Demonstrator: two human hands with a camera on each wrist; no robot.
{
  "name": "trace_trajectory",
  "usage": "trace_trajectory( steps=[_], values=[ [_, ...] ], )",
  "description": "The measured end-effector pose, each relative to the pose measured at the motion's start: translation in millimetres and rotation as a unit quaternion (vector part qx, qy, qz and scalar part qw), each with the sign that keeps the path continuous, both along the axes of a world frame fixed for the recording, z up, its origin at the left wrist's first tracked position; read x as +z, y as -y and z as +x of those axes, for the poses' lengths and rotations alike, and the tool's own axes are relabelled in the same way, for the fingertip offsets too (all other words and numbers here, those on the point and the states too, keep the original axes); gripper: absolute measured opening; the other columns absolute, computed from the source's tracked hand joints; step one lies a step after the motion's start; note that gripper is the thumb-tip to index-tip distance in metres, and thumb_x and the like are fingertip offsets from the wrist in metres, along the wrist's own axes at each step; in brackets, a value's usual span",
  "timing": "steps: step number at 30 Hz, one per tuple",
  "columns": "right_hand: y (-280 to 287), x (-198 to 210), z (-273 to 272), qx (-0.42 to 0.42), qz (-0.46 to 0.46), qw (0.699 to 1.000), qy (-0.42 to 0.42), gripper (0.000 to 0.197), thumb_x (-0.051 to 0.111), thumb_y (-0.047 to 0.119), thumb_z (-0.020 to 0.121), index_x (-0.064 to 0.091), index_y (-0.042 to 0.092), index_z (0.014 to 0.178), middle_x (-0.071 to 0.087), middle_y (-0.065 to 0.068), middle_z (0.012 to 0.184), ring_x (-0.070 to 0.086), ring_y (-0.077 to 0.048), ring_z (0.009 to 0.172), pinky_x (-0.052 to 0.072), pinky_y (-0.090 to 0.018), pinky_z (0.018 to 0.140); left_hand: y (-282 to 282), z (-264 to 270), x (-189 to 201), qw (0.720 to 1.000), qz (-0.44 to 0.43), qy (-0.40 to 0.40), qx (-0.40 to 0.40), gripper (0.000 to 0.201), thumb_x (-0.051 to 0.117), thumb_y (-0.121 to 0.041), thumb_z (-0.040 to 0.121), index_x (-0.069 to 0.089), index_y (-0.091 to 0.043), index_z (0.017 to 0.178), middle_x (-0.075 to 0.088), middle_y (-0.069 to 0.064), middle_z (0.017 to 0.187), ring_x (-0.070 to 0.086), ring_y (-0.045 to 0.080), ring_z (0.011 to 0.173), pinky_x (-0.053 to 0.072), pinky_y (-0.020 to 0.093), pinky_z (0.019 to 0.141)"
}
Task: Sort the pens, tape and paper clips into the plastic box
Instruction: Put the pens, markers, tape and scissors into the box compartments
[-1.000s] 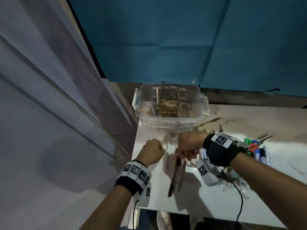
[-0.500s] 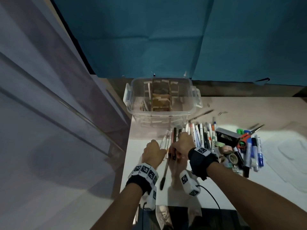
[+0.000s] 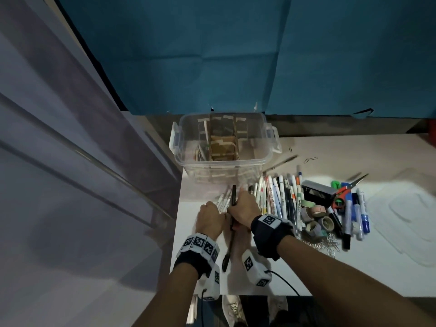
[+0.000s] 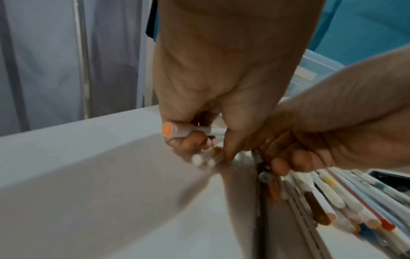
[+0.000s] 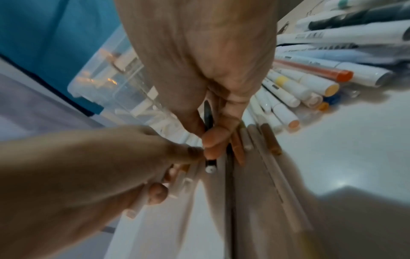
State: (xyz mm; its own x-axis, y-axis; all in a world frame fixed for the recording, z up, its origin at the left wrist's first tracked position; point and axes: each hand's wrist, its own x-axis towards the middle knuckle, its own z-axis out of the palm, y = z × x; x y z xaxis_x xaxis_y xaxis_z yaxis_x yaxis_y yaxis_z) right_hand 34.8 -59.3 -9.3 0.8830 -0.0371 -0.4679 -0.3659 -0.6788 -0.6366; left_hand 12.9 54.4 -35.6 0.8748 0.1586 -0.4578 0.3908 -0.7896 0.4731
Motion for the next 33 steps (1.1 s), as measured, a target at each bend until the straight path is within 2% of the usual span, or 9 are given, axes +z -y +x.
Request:
trace_trajectory(
  steps=[3, 8, 12, 16, 19, 24, 29, 31, 33],
  values=[
    [-13.4, -8.5, 2.6, 0.002, -0.026, 1.0, 0.008, 0.025, 0.061, 0.001, 0.081, 0.044, 0.01, 0.064, 0.061, -0.016, 0.081, 0.066, -0.034, 0.084, 0.049, -0.035, 0.053, -10.7, -2.1, -2.2, 1.0, 0.006, -0.012, -0.005, 0.031, 0.059, -0.03, 0.094, 0.059, -0.001, 0.107, 0.062, 0.017, 0.113, 0.062, 0.036, 0.102, 0.049, 0.038, 0.078],
    [-23.6, -20.9, 11.7, -0.012, -0.021, 1.0, 0.016, 0.017, 0.061, 0.01, 0.081, 0.048, 0.011, 0.07, 0.056, -0.029, 0.13, 0.065, -0.038, 0.105, 0.046, -0.032, 0.062, -23.3, 0.3, -0.5, 0.999, -0.027, -0.04, -0.016, 0.021, 0.057, -0.02, 0.09, 0.06, -0.001, 0.098, 0.065, 0.02, 0.105, 0.064, 0.035, 0.089, 0.046, 0.033, 0.064],
    [-20.9, -21.6, 13.2, -0.064, 0.022, 0.997, 0.023, 0.028, 0.06, 0.013, 0.084, 0.048, 0.011, 0.058, 0.066, -0.032, 0.105, 0.066, -0.034, 0.087, 0.051, -0.036, 0.062, -33.7, 2.4, 1.9, 0.999, -0.033, -0.029, -0.016, 0.018, 0.057, -0.026, 0.092, 0.055, -0.009, 0.088, 0.061, 0.012, 0.096, 0.056, 0.026, 0.079, 0.04, 0.031, 0.063],
    [-31.1, -18.9, 10.6, -0.088, 0.056, 0.994, 0.023, 0.029, 0.061, 0.011, 0.089, 0.053, 0.006, 0.062, 0.059, -0.011, 0.065, 0.062, -0.028, 0.065, 0.05, -0.034, 0.056, -47.2, -2.2, 0.7, 0.998, 0.036, -0.019, -0.052, 0.014, 0.05, -0.025, 0.096, 0.049, -0.013, 0.09, 0.059, 0.013, 0.108, 0.053, 0.026, 0.089, 0.037, 0.032, 0.07],
    [-44.1, -24.3, 11.0, -0.076, 0.045, 0.996, 0.022, 0.026, 0.067, 0.015, 0.085, 0.052, 0.007, 0.066, 0.056, -0.009, 0.067, 0.059, -0.027, 0.065, 0.041, -0.028, 0.049, -52.8, -3.9, 0.9, 0.998, 0.036, -0.018, -0.039, 0.015, 0.048, -0.026, 0.097, 0.048, -0.013, 0.092, 0.059, 0.012, 0.109, 0.056, 0.028, 0.096, 0.037, 0.032, 0.071],
    [-54.4, -28.5, 8.4, -0.048, -0.016, 0.998, 0.024, 0.036, 0.067, 0.02, 0.082, 0.036, 0.016, 0.063, 0.051, -0.009, 0.082, 0.051, -0.023, 0.068, 0.025, -0.025, 0.043, -57.2, -3.6, 4.6, 1.0, 0.001, -0.013, -0.008, 0.015, 0.048, -0.026, 0.098, 0.05, -0.01, 0.097, 0.056, 0.007, 0.101, 0.049, 0.021, 0.083, 0.034, 0.029, 0.063],
    [-41.2, -17.1, 4.9, 0.026, -0.05, 0.998, -0.007, 0.022, 0.063, 0.018, 0.082, 0.045, 0.01, 0.072, 0.056, -0.007, 0.079, 0.055, -0.022, 0.062, 0.038, -0.026, 0.049, -62.8, -0.8, 4.7, 0.998, 0.0, -0.042, -0.04, 0.026, 0.049, -0.026, 0.099, 0.055, -0.005, 0.113, 0.06, 0.013, 0.117, 0.058, 0.03, 0.105, 0.037, 0.03, 0.073],
    [-34.1, -8.4, 4.2, 0.052, -0.055, 0.997, -0.03, 0.021, 0.065, 0.02, 0.083, 0.047, 0.009, 0.086, 0.054, -0.006, 0.085, 0.059, -0.025, 0.074, 0.041, -0.028, 0.055, -60.9, 0.6, 13.3, 0.997, -0.006, -0.053, -0.058, 0.025, 0.05, -0.024, 0.099, 0.056, -0.004, 0.113, 0.06, 0.014, 0.117, 0.058, 0.03, 0.103, 0.038, 0.03, 0.073],
    [-25.7, 7.4, 5.7, 0.093, -0.043, 0.993, -0.058, 0.019, 0.066, 0.02, 0.082, 0.051, 0.008, 0.081, 0.055, -0.005, 0.077, 0.058, -0.024, 0.069, 0.04, -0.026, 0.05, -61.6, 2.8, 27.1, 0.996, -0.025, -0.055, -0.069, 0.019, 0.052, -0.022, 0.097, 0.056, -0.006, 0.106, 0.062, 0.013, 0.11, 0.059, 0.028, 0.092, 0.042, 0.031, 0.07]
  ],
)
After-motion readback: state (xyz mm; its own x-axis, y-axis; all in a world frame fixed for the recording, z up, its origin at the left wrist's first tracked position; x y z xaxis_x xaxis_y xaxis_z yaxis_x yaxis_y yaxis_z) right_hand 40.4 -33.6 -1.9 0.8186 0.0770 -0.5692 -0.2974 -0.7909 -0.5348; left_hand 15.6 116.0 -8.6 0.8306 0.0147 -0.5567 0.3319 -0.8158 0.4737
